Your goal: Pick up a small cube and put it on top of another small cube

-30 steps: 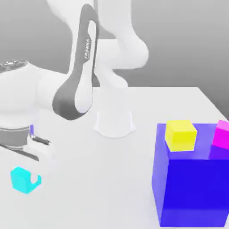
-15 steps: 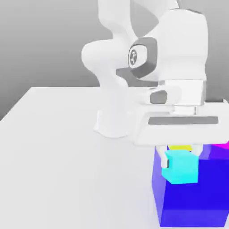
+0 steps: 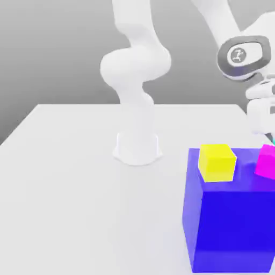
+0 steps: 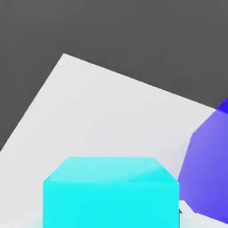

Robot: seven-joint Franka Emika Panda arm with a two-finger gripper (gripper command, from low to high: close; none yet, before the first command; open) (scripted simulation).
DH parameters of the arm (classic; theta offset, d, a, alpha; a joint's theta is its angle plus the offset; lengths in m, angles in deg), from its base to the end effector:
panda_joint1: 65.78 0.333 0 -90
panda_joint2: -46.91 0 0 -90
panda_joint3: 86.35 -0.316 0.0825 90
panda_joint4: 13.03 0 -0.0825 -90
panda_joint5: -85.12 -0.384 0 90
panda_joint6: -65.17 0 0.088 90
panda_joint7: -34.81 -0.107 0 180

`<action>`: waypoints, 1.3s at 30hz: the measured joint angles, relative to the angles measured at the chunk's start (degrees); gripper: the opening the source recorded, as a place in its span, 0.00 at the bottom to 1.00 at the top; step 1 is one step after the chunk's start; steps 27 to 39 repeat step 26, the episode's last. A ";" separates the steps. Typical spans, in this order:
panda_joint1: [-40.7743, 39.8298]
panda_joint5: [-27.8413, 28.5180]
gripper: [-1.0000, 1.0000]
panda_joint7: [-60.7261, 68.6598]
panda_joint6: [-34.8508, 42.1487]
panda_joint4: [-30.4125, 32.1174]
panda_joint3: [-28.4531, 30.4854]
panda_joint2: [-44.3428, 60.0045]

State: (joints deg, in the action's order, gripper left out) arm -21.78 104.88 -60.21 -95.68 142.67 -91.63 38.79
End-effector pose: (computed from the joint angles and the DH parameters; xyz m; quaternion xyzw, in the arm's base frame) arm 0.2626 0.3286 0.2916 -0.9614 0.2375 -0.1116 0.0823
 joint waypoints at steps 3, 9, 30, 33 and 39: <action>0.34 -7.51 0.00 -2.18 2.83 1.29 1.07 1.02; -0.75 -19.40 0.00 -5.30 5.81 2.00 3.63 4.93; -0.72 -20.07 1.00 -5.49 4.94 1.93 3.71 6.38; -0.72 -20.07 1.00 -5.49 4.94 1.93 3.71 6.38; -0.72 -20.07 1.00 -5.49 4.94 1.93 3.71 6.38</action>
